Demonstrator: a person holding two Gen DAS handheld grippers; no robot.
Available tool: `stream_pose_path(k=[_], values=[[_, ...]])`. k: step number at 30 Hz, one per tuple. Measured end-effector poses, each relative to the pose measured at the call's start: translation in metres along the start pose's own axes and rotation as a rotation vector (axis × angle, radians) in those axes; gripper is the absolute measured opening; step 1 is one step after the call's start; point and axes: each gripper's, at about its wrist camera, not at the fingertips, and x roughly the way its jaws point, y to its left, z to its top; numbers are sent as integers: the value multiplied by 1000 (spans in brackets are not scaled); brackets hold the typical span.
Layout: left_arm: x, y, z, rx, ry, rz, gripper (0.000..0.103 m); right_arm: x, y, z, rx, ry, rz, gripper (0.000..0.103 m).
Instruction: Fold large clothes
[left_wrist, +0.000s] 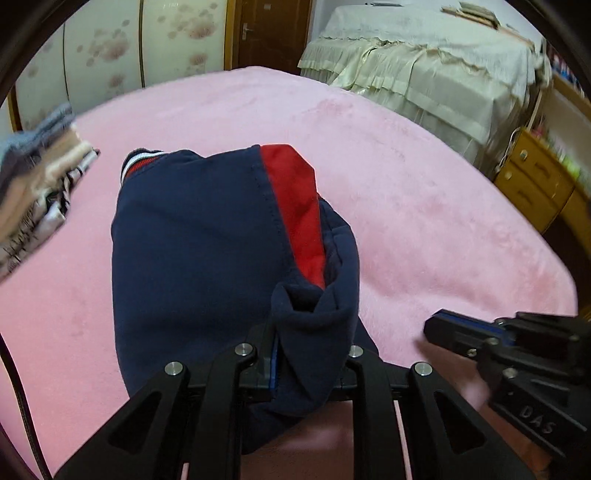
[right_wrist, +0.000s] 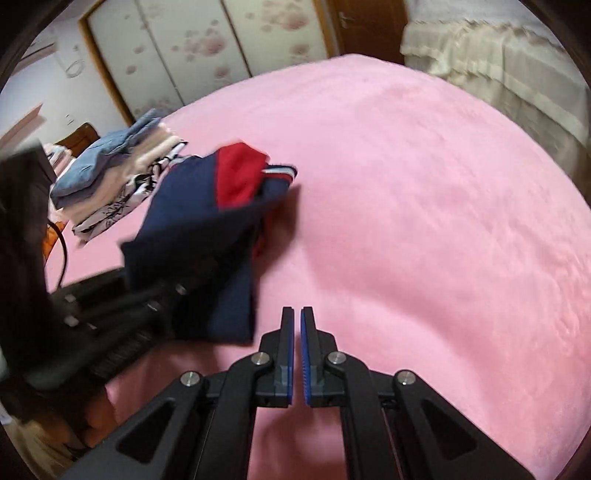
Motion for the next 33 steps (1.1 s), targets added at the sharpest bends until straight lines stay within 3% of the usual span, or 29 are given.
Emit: stream_pose_path(k=[3, 4, 5, 9, 10, 13, 14, 18, 21, 27, 33], values=[[-13, -4, 4, -4, -1, -21, 40, -3, -2, -1, 2, -15, 16, 4], [-17, -3, 7, -16, 4, -34, 61, -4, -1, 2, -1, -20, 24, 4], [-25, 1, 7, -36, 2, -46, 73, -4, -1, 6, 1, -22, 29, 4], [-68, 15, 12, -87, -64, -96, 74, -17, 1, 16, 15, -49, 69, 6], [-78, 23, 12, -112, -86, -89, 74, -20, 2, 20, 22, -60, 82, 14], [-91, 48, 16, -182, -106, -31, 74, -29, 1, 33, 65, -86, 146, 56], [-91, 55, 17, -197, -109, -14, 74, -32, 0, 38, 86, -96, 171, 62], [-72, 87, 21, -259, -66, 82, 74, -28, 6, 57, 120, -92, 221, 62], [-52, 102, 25, -296, -31, 97, 74, -5, 14, 73, 125, -29, 227, 62], [-19, 117, 35, -342, 38, 82, 74, 55, 23, 93, 115, 91, 149, 62], [-7, 121, 39, -358, 33, 56, 74, 78, 30, 108, 100, 105, 150, 62]])
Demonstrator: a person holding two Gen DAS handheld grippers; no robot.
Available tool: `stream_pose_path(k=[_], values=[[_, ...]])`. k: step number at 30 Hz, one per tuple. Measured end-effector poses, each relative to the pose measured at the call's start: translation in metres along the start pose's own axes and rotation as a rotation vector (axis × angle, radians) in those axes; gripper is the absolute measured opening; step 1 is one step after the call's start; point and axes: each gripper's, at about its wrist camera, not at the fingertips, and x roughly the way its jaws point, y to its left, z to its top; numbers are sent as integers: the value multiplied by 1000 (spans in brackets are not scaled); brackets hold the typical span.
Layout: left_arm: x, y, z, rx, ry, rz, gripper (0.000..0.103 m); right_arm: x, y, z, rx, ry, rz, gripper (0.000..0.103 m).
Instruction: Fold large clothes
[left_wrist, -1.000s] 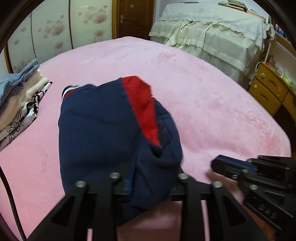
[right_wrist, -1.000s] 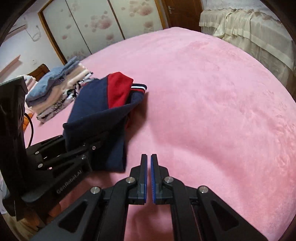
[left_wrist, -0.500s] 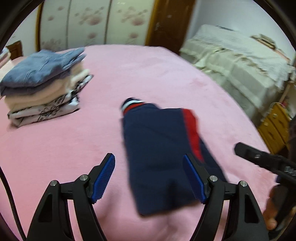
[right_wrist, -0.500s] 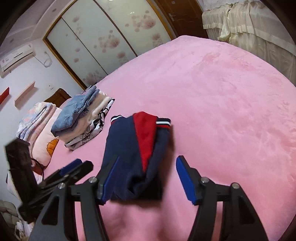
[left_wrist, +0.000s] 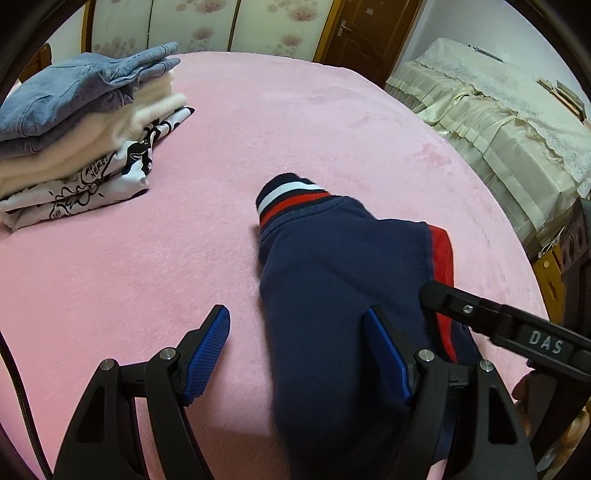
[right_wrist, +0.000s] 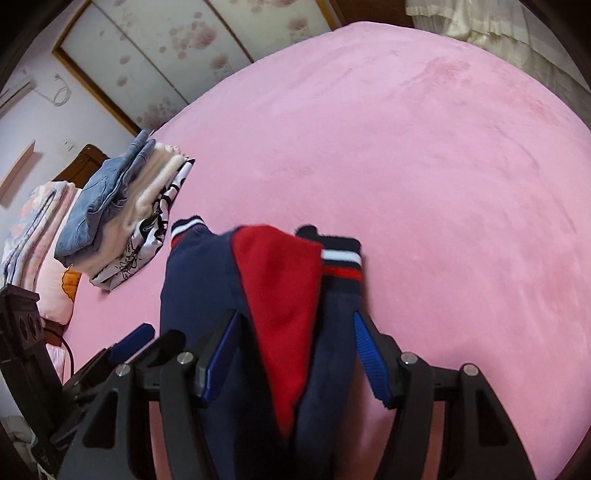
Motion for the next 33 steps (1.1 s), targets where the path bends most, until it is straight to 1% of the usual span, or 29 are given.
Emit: stream_pose_path(k=[1, 2, 3, 5, 6, 7, 9, 10, 11, 13, 15, 18, 20, 22, 25, 28, 30, 32, 33], values=[[1, 2, 0, -5, -3, -4, 74, 3, 3, 1, -14, -3, -3, 52], [0, 4, -1, -15, -5, -14, 74, 3, 5, 0, -27, -19, 5, 31], [0, 7, -1, -24, -9, -19, 74, 4, 8, 1, -50, -25, 24, 24], [-5, 11, -2, -43, -27, -22, 73, 2, 17, -1, -106, -53, 39, 13], [-9, 14, -3, -55, -47, -26, 73, -3, 22, -2, -135, -80, 60, 12], [-16, 18, -4, -71, -76, -29, 73, -9, 25, -3, -152, -110, 116, 10], [-24, 24, -6, -94, -116, -29, 73, -18, 24, -4, -144, -148, 268, 9], [-25, 26, -6, -101, -124, -28, 73, -18, 22, -3, -124, -156, 328, 9], [-22, 29, -6, -108, -120, -21, 73, -16, 21, -3, -109, -156, 332, 9], [-13, 31, -5, -117, -82, -6, 73, -1, 11, -4, -60, -142, 305, 9], [0, 29, -6, -95, -40, 13, 72, 14, -2, -6, -27, -127, 246, 9], [8, 27, -8, -56, -33, 24, 72, 21, -17, -13, -19, -112, 188, 15], [8, 24, -7, -40, -33, 34, 72, 13, -18, -15, -33, -112, 169, 28], [6, 24, -4, -42, -25, 31, 72, 5, -15, -16, -50, -116, 120, 33], [-5, 23, -4, -37, -22, 39, 72, -13, -10, -18, -91, -142, 61, 33], [-18, 14, -7, 1, -30, 44, 72, -38, 4, -31, -182, -180, -2, 33], [-24, 1, -15, 52, -27, 58, 72, -46, 11, -43, -224, -180, 10, 33], [-27, -10, -24, 102, -20, 74, 72, -46, 18, -56, -252, -146, 22, 32], [-27, -14, -29, 120, -16, 77, 72, -43, 21, -61, -269, -132, 12, 32]])
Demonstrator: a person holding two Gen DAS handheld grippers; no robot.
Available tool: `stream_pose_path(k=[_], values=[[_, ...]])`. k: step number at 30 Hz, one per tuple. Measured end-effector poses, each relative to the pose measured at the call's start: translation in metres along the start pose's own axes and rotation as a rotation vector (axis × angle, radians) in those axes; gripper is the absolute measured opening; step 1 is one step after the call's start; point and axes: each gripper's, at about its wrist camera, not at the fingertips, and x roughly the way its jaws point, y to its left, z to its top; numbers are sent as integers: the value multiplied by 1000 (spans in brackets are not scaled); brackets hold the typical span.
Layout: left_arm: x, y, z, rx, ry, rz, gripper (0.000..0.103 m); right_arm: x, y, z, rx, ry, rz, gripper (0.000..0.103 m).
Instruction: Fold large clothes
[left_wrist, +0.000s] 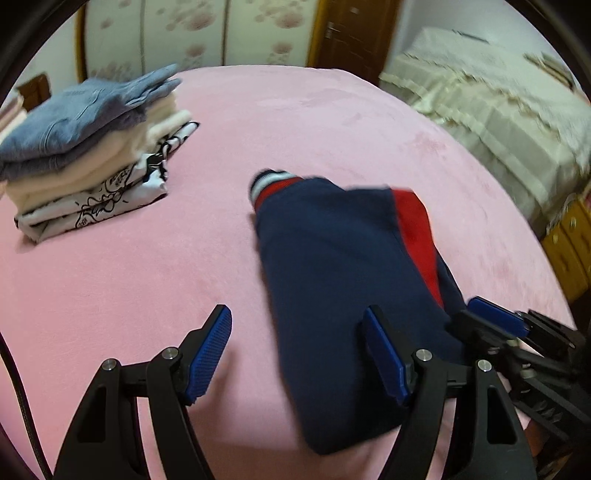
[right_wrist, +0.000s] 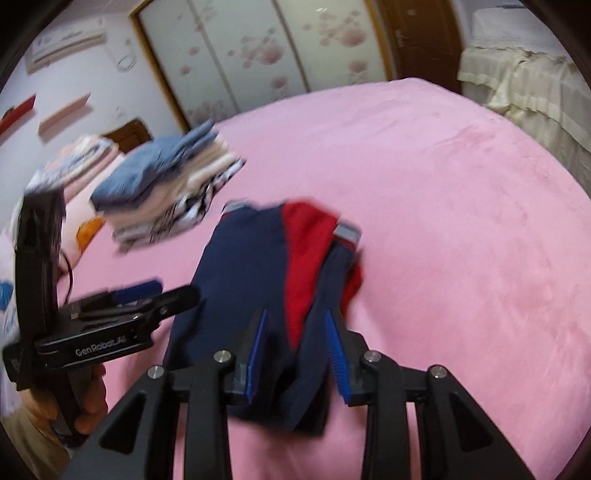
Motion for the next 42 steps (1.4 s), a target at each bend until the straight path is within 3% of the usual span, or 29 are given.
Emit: stream_pose_path(k=[4, 12, 15, 18, 20, 26, 32, 42], values=[[13, -7, -17, 23, 54, -4, 68, 15, -4, -22, -35, 53, -90, 28], [6, 5, -17, -43, 59, -73, 68, 8, -14, -28, 23, 54, -42, 29], [-3, 6, -12, -29, 70, -96, 69, -6, -14, -20, 26, 47, -46, 39], [-9, 6, -7, -27, 107, -140, 75, -17, -12, -11, 11, 42, -63, 58], [-10, 8, -2, -42, 134, -171, 80, -23, -16, -5, 24, 48, -33, 70], [-10, 17, 16, -84, 181, -174, 80, -21, -34, 15, 106, 115, 50, 70], [4, 30, 27, -156, 207, -249, 80, -9, -47, 28, 139, 156, 121, 70], [60, 35, 18, -210, 322, -329, 80, 54, -72, 21, 289, 287, 268, 70]])
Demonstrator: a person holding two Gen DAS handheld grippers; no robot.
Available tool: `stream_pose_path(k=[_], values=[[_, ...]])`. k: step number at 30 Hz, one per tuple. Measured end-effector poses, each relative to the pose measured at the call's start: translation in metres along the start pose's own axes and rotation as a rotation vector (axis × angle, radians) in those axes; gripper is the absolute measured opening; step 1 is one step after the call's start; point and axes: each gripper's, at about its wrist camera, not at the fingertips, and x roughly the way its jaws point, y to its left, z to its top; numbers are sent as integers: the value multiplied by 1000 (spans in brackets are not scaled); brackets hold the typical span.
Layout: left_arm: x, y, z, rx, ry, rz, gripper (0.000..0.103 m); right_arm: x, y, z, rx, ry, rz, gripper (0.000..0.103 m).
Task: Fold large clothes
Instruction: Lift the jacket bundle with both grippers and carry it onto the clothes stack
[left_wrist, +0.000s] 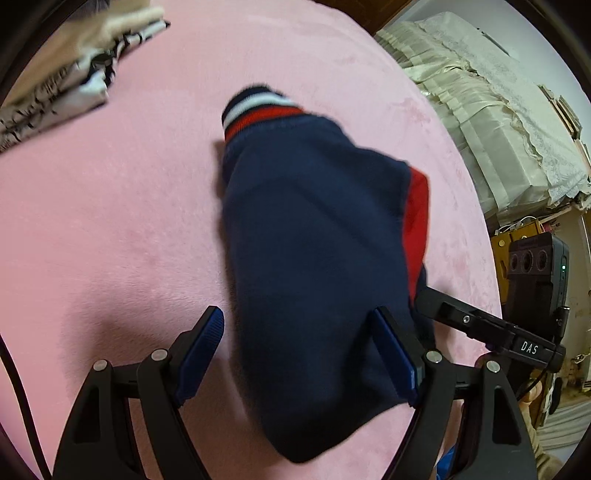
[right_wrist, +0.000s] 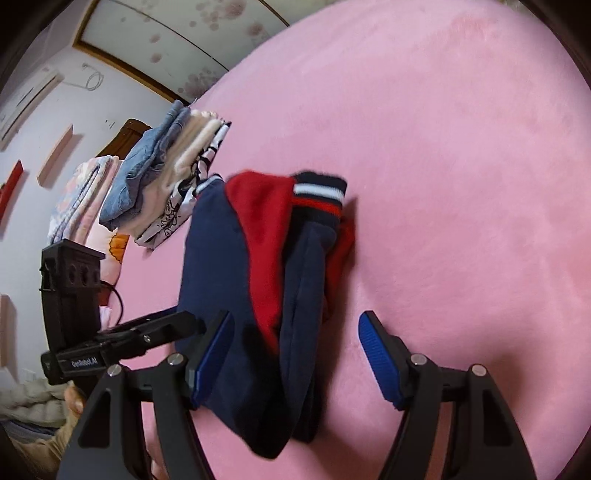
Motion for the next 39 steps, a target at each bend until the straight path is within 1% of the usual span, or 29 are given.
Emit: stream_pose_path(k=[3, 6, 7, 8, 9, 10, 11, 12, 13, 14, 17, 19, 21, 23, 28, 32, 34, 37, 39], values=[[10, 6, 3, -14, 6, -47, 80, 12, -4, 0, 20, 3, 17, 70], [15, 10, 5, -16, -14, -81, 80, 23, -4, 1, 37, 2, 48, 70], [17, 9, 7, -15, -19, -89, 77, 25, -3, 2, 36, -4, 62, 70], [18, 10, 8, -14, -22, -98, 71, 25, -3, 2, 35, -6, 73, 66], [18, 10, 8, -15, -23, -95, 70, 27, -2, 3, 37, -6, 91, 61], [18, 9, 8, -13, -24, -92, 65, 29, 0, 4, 38, -2, 113, 55], [16, 8, 6, -6, -29, -90, 58, 31, 1, 4, 40, 0, 114, 52], [14, 6, 5, 6, -37, -80, 55, 31, 0, 4, 42, 0, 115, 47], [12, 2, 6, 16, -41, -74, 49, 30, 1, 4, 41, 1, 121, 39], [8, -1, 5, 26, -46, -71, 45, 29, 3, 4, 36, 0, 119, 35], [-7, -15, 2, 66, -68, -43, 41, 20, 15, 2, -1, -19, 94, 32], [-23, -24, -2, 102, -86, -15, 40, 11, 29, -2, -24, -34, 75, 31], [-44, -30, -4, 126, -105, -9, 40, 5, 41, -5, -30, -45, 72, 31], [-66, -34, -5, 148, -121, 0, 40, -6, 55, -7, -39, -61, 86, 31], [-128, -38, -8, 180, -154, 59, 41, -24, 104, -13, -82, -89, 126, 31], [-181, -18, -12, 168, -169, 92, 41, -28, 145, -16, -109, -94, 161, 31], [-199, -9, -12, 163, -172, 105, 41, -26, 168, -17, -117, -90, 178, 31], [-234, 8, -5, 154, -184, 134, 41, -18, 203, -13, -130, -81, 198, 31], [-261, 23, 6, 162, -202, 167, 41, -11, 228, -6, -147, -80, 212, 31]])
